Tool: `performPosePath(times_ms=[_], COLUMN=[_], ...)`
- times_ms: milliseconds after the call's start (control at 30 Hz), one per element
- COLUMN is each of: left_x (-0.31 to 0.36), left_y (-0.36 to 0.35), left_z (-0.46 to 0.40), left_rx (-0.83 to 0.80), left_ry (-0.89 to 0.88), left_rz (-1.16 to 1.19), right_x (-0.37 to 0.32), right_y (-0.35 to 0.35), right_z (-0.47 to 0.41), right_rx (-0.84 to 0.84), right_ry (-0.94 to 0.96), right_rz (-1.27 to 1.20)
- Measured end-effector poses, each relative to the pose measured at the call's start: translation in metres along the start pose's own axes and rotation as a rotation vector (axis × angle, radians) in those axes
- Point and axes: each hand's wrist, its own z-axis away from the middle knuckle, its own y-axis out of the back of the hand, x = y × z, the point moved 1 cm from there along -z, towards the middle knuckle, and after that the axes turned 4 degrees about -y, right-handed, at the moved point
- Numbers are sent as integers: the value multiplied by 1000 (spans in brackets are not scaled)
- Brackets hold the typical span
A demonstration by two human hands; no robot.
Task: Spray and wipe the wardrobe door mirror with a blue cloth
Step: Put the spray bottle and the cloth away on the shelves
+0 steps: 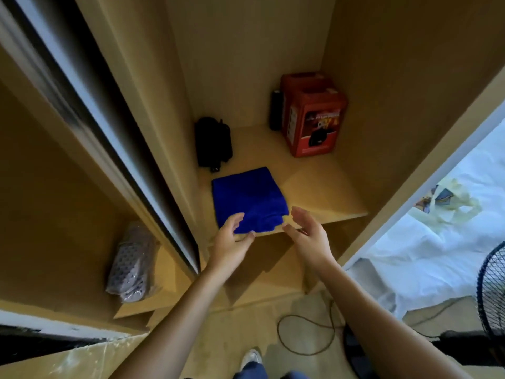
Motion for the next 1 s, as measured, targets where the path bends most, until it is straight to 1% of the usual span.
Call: performPosePath(times_ms=[100,233,300,400,567,667,800,900,1000], left_x=[1,-2,-4,-3,-14,-17,-13,-11,-6], left_y=[6,10,10,12,17,18,16,15,16], left_z=[-27,-66,-85,-110,-142,-154,-171,-183,-190], left_rx=[45,80,148,276,309,351,390,387,351], left_ry=[15,92,134,206,280,340,395,443,502], left_rz=[-40,-52,-49,-113,-36,-39,-29,11,28], right_x=[-10,-26,-33,-43,-50,-47,-48,-50,-48], right_y=[-3,-6,-7,-10,-25,-34,-47,-55,-57], right_z=[-30,-79,-104,-140,-185,-202,-219,-230,-236], right_rx=[-32,-100,-122,-159,-245,-299,-332,-364,-422], right_ry=[-19,-96,-132,-172,-273,-318,-329,-382,-447], right_rz=[2,-10,-23,-5,7,-1,-4,77,97])
